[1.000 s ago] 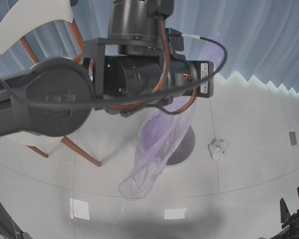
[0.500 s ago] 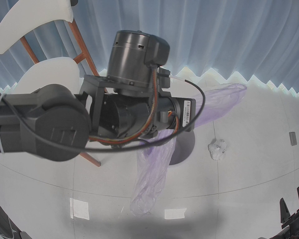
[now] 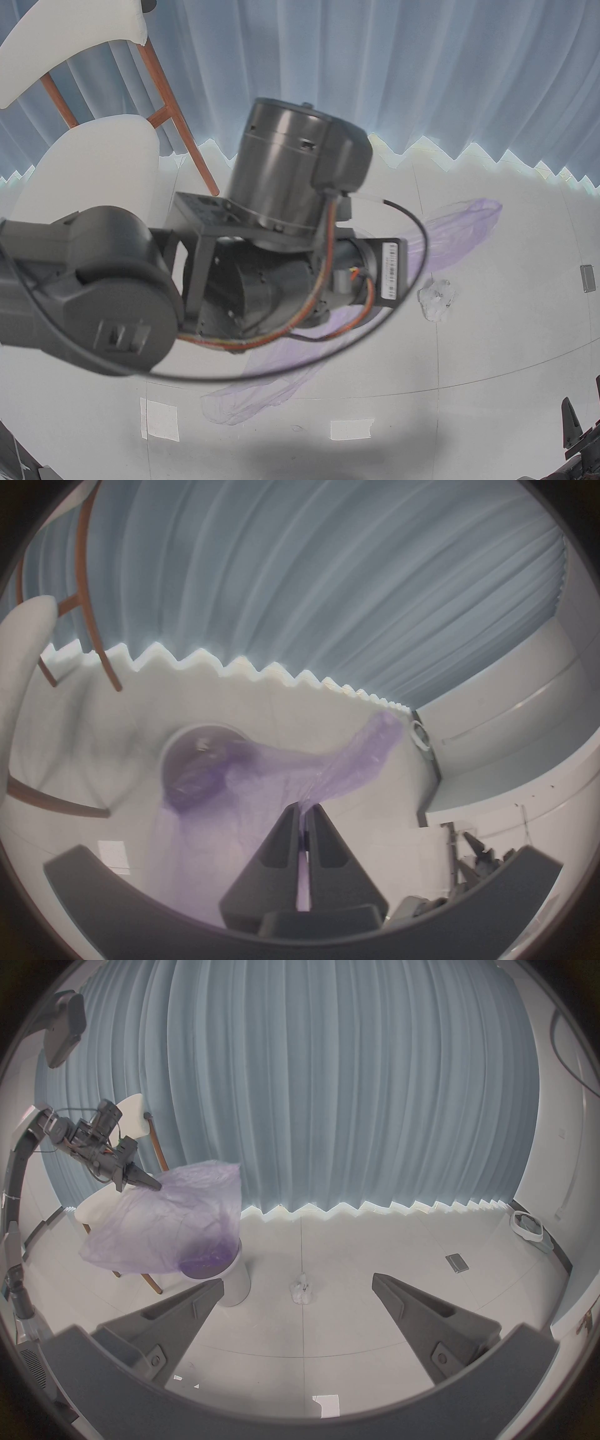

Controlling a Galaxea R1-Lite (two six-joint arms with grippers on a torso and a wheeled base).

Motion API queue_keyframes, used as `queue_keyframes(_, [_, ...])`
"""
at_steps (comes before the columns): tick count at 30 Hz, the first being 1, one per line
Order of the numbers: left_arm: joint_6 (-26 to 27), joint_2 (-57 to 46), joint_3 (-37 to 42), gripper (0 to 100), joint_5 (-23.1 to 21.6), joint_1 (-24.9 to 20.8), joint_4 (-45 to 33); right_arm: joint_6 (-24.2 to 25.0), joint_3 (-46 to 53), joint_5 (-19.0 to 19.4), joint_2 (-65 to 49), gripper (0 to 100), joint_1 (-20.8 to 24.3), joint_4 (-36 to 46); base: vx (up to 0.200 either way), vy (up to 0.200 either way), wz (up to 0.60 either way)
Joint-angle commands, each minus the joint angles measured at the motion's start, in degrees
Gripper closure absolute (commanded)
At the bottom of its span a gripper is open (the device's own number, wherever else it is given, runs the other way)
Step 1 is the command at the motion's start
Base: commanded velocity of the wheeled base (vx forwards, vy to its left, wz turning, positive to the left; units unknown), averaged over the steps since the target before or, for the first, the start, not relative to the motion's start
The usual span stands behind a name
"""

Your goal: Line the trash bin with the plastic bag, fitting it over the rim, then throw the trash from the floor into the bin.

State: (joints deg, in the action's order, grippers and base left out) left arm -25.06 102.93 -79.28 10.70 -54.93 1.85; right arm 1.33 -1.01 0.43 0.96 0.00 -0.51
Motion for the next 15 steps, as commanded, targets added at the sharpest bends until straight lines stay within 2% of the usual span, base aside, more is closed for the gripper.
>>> queue_keyframes(1, [4.9,-0.9,0.6,100,-0.5,9.1,0.2,0.1,1.0,0.0,-0.9,0,0.0,0.0,0.000,0.000,0.00])
queue_keyframes(3, [8.5,-1.7,0.5,100,-1.7,12.4,0.3,0.1,1.0,0.0,-0.9,0,-0.1,0.1,0.000,0.000,0.00])
queue_keyframes(7, [17.4,-2.1,-0.2,100,-7.1,18.5,3.2,-0.1,1.0,0.0,-0.9,0,0.0,0.2,0.000,0.000,0.00])
queue_keyframes(12, [19.2,2.6,0.2,100,-7.5,15.3,8.8,-1.3,1.0,0.3,-0.9,0,0.0,0.2,0.000,0.000,0.00])
queue_keyframes(13, [19.4,4.1,-0.4,100,-7.7,14.8,12.1,-1.7,1.0,0.3,-0.9,0,0.0,0.2,0.000,0.000,0.00])
queue_keyframes(15, [19.6,6.1,-2.6,100,-8.0,16.7,15.9,-1.7,1.0,0.3,-0.9,0,-0.1,0.2,0.000,0.000,0.00])
